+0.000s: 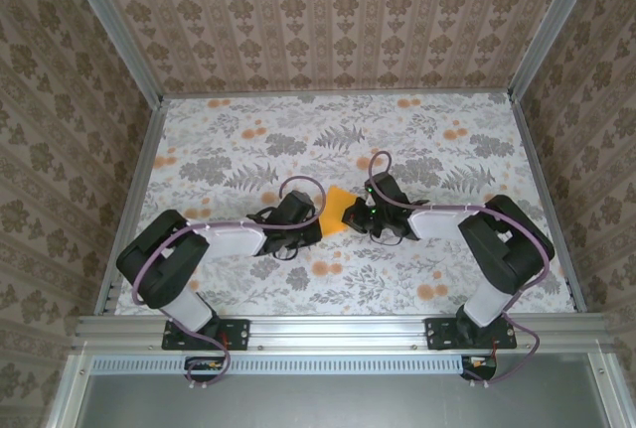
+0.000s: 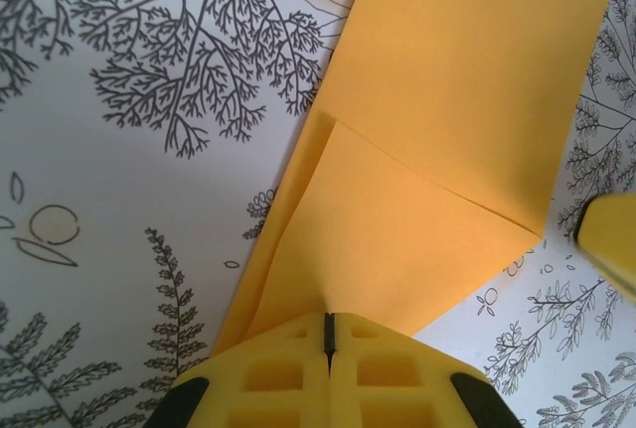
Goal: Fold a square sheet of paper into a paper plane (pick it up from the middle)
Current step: Third fold the triangle at the center of the table.
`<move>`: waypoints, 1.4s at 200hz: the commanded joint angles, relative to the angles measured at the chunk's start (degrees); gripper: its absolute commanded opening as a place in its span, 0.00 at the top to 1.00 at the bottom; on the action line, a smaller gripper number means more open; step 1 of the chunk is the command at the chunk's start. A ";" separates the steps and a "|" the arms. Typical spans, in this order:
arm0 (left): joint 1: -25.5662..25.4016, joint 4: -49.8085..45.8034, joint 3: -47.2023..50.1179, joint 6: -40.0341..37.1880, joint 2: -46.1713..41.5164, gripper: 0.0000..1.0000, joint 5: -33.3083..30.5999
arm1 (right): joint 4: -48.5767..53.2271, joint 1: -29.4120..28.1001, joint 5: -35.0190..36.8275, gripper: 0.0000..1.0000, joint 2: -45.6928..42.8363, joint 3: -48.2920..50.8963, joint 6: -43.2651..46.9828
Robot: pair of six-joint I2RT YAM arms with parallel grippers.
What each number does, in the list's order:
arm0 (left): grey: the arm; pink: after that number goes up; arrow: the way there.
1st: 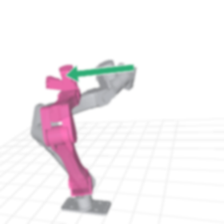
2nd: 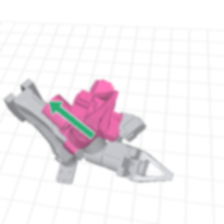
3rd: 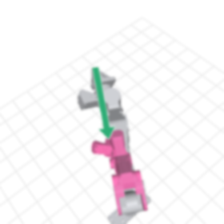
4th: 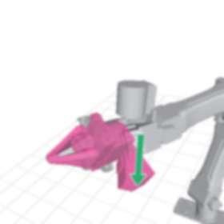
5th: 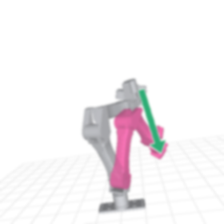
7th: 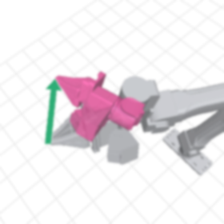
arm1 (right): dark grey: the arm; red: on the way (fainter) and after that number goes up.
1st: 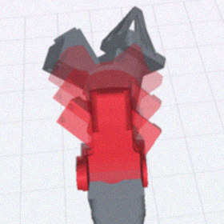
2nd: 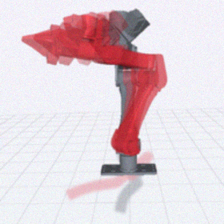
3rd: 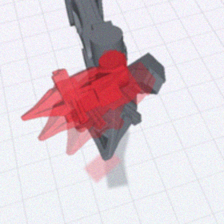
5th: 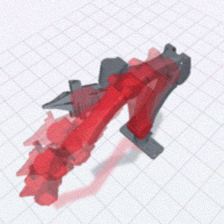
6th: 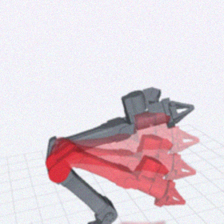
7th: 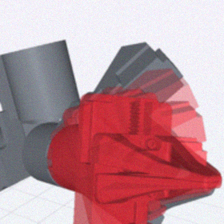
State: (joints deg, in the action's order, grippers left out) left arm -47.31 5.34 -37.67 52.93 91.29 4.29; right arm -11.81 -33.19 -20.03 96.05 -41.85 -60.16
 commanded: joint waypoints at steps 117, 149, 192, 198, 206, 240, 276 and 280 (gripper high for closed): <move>-0.51 8.05 1.45 7.06 -0.54 1.00 0.79 | 0.88 -1.54 -0.20 0.98 9.47 -2.82 -3.49; -3.04 10.37 0.58 10.00 1.86 1.00 -4.20 | 0.87 -1.52 -0.05 0.98 9.61 -2.69 -3.76; -3.16 12.03 3.32 13.75 2.05 1.00 -8.53 | 0.40 -1.45 -0.10 0.98 9.63 -1.93 -4.38; -3.28 12.71 3.47 14.09 2.22 1.00 -8.47 | 0.24 -1.44 -0.20 0.98 9.72 -1.89 -4.37; -3.44 12.86 3.41 14.47 2.56 1.00 -8.27 | 0.15 -1.53 -0.19 0.98 9.83 -1.92 -4.55; -3.63 13.37 3.89 16.20 3.90 1.00 -8.34 | 0.42 -1.44 -0.16 0.98 9.98 -1.92 -4.75; -3.30 12.76 6.99 17.72 2.82 1.00 -11.18 | 2.47 -1.18 1.37 0.99 9.77 -1.28 -4.19; -3.12 12.60 7.43 17.91 2.65 1.00 -11.32 | 2.62 -1.18 1.47 0.99 9.75 -1.12 -4.25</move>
State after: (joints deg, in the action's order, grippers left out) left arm -50.61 20.23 -33.43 68.25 93.69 -3.31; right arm -14.15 -34.65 -21.54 103.59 -44.93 -64.29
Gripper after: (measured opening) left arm 0.043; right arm 0.048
